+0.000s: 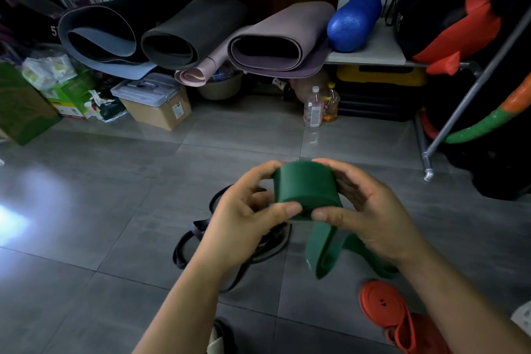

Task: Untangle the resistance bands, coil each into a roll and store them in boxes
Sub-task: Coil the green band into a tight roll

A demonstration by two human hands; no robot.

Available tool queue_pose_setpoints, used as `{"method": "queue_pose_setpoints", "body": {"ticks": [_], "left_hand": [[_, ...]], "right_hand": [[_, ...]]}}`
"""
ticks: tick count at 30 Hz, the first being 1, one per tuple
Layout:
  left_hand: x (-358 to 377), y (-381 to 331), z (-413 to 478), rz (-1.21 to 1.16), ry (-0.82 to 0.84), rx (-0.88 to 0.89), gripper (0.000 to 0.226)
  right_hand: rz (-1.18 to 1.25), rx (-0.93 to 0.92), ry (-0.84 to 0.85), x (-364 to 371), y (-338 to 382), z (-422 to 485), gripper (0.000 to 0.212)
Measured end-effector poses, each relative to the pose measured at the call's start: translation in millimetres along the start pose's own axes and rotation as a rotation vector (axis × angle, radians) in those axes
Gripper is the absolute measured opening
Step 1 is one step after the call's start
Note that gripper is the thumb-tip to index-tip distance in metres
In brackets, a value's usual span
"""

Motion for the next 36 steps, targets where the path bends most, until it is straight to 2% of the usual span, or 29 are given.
{"method": "queue_pose_setpoints", "body": {"ticks": [5, 7, 9, 11, 12, 14, 16, 19, 21, 23, 25, 27, 28, 29, 32, 36], "left_hand": [[9.4, 3.7, -0.1, -0.432, 0.041, -0.002, 0.052], [11.2, 5.7, 0.5, -0.44, 0.029, -0.07, 0.053], [1.6, 4.2, 0.2, -0.142, -0.021, -0.092, 0.056], [-7.9, 1.0, 1.3, 0.248, -0.052, -0.029, 0.067], [-9.6, 1.9, 2.3, 0.367, -0.055, 0.006, 0.068], [-7.5, 3.4, 3.1, 0.402, -0.058, 0.03, 0.057], [-3.4, 4.4, 2.6, 0.232, -0.057, 0.023, 0.05], [10.4, 8.0, 0.0, -0.221, -0.019, -0.044, 0.047], [20.4, 14.2, -0.1, -0.389, -0.048, -0.089, 0.047], [22.9, 15.1, 0.3, -0.429, -0.088, -0.123, 0.046], [14.3, 10.9, 1.3, -0.193, -0.098, -0.099, 0.049], [1.2, 3.7, 3.6, 0.269, -0.095, -0.009, 0.061], [-3.2, 1.2, 4.4, 0.417, -0.087, 0.039, 0.066], [-4.7, -0.4, 5.2, 0.458, -0.071, 0.07, 0.064], [-2.6, -4.1, 2.3, 0.253, -0.062, 0.072, 0.046], [2.1, 0.9, 0.4, -0.257, -0.05, 0.017, 0.046]], "right_hand": [[0.217, -0.033, -0.056, 4.2, 4.9, 1.2, 0.051], [0.252, -0.02, -0.099, 2.8, 8.6, 2.3, 0.046], [0.158, -0.02, -0.089, -0.2, 9.6, 2.3, 0.044], [-0.091, -0.022, -0.013, -0.6, 9.6, 1.7, 0.046], [-0.197, -0.014, 0.019, -0.2, 8.1, 1.0, 0.047], [-0.224, 0.0, 0.025, 0.6, 4.7, 0.2, 0.048], [-0.042, -0.011, -0.002, 2.3, 3.2, 1.0, 0.05], [0.267, -0.038, -0.053, 5.6, 1.5, 1.8, 0.055], [0.337, -0.031, -0.103, 8.6, 0.6, 2.6, 0.055], [0.308, -0.019, -0.131, 9.4, -0.5, 3.8, 0.057], [0.223, -0.008, -0.138, 6.8, -0.9, 4.4, 0.055], [0.116, -0.002, -0.12, 5.4, -0.2, 3.1, 0.052], [0.049, -0.004, -0.093, 6.4, -0.6, 2.6, 0.052], [-0.004, -0.003, -0.068, 8.3, -1.0, 1.9, 0.053], [0.043, 0.004, -0.047, 13.1, 0.0, 2.1, 0.054], [0.288, 0.012, -0.068, 13.1, 3.6, 3.8, 0.061]]}}
Point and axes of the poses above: each hand's wrist, its own z-axis towards the middle knuckle, its own x-axis out of the palm, y = z × x, the point moved 3 cm from there along z, towards the middle knuckle, and after that the axes turned 8 degrees about -x, right-handed, at the moved point
